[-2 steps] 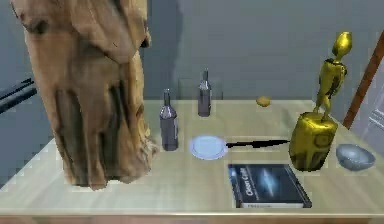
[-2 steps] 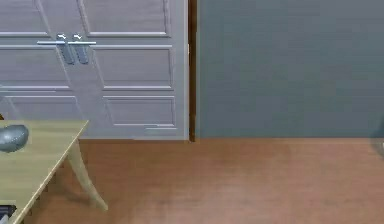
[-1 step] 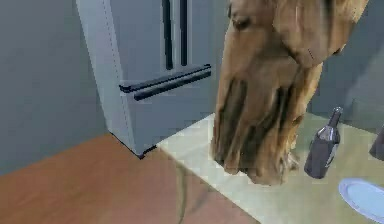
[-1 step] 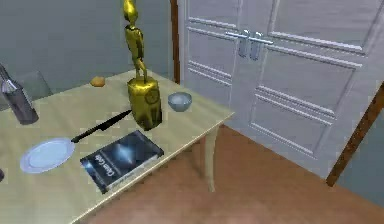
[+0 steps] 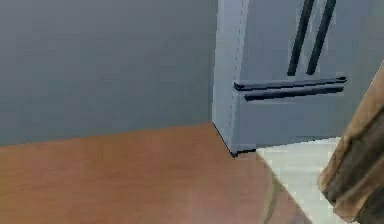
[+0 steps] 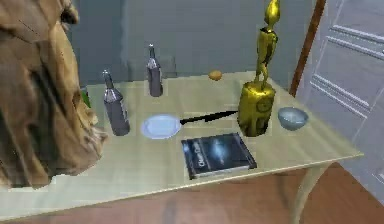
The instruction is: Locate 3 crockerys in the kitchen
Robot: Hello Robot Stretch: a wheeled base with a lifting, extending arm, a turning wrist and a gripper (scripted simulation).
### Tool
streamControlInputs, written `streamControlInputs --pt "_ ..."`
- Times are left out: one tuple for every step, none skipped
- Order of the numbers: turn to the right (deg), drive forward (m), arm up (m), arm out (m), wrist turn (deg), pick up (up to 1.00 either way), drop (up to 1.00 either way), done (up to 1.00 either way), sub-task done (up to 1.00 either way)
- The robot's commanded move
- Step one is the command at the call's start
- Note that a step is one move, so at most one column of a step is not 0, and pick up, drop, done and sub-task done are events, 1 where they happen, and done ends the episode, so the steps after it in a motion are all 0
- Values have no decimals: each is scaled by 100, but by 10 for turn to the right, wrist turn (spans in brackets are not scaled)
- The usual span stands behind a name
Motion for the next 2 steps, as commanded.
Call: streamControlInputs --pt "0 90 0 0 0 0 0 0 0" --pt "0 45 0 0 0 0 0 0 0"
